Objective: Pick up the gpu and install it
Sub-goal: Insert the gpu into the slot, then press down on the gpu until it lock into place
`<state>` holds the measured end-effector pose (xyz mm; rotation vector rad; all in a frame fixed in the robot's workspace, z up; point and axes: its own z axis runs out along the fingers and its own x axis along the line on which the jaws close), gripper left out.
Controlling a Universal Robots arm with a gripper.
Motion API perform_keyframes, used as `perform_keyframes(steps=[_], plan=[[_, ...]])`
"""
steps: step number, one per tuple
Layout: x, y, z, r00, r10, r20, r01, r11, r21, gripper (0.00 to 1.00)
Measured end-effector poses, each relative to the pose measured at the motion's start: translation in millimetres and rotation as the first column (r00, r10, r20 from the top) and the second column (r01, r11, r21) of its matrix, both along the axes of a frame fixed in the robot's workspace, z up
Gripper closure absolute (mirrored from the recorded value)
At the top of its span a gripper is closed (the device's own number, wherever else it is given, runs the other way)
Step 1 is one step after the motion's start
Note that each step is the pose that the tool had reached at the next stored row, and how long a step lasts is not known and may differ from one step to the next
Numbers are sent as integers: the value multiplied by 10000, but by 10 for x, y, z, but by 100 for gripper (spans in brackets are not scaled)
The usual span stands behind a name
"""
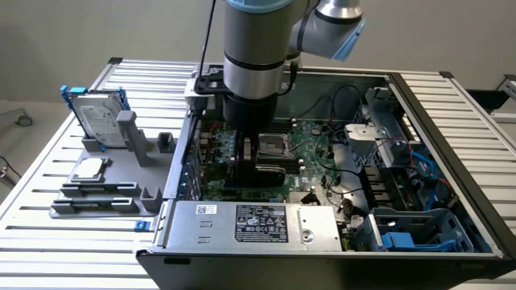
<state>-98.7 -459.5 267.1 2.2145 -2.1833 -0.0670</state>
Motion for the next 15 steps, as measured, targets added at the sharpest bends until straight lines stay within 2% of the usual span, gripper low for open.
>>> perform_keyframes(steps=[5, 6, 7, 9, 12, 15], plan=[[0, 4, 134, 10000, 0, -41, 0, 10000, 2, 38], [0, 6, 162, 10000, 0, -48, 0, 10000, 2, 45], [1, 8, 190, 10000, 1, -55, -1, 10000, 3, 45], [1, 12, 235, 10000, 1, -70, -1, 10000, 2, 57], [1, 21, 242, 10000, 1, -75, -1, 10000, 3, 63], [2, 33, 237, 10000, 1, -75, -1, 10000, 8, 80]])
